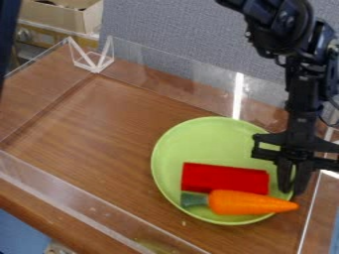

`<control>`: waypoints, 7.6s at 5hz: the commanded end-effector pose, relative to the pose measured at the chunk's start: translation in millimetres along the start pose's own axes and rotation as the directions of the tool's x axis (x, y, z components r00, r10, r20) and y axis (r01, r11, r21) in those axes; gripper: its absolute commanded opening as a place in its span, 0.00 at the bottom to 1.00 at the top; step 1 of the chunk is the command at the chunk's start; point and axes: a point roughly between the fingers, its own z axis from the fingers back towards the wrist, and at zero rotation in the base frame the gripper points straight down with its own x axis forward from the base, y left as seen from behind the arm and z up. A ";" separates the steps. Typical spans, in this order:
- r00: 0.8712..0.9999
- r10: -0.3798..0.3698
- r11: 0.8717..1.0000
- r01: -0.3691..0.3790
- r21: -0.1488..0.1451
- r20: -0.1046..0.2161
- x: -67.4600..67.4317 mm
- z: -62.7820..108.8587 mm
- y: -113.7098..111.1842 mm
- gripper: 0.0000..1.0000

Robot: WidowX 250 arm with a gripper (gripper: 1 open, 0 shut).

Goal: Put the carrot on the left side

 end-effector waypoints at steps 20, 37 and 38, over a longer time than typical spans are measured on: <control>0.912 0.408 0.781 -0.378 -0.497 -0.053 -34.3 143.6 -6.6 0.00; 0.359 0.904 0.178 -0.809 -0.560 -0.231 -127.0 102.1 40.3 0.00; 0.383 0.895 0.205 -0.809 -0.551 -0.229 -125.6 108.7 40.4 0.00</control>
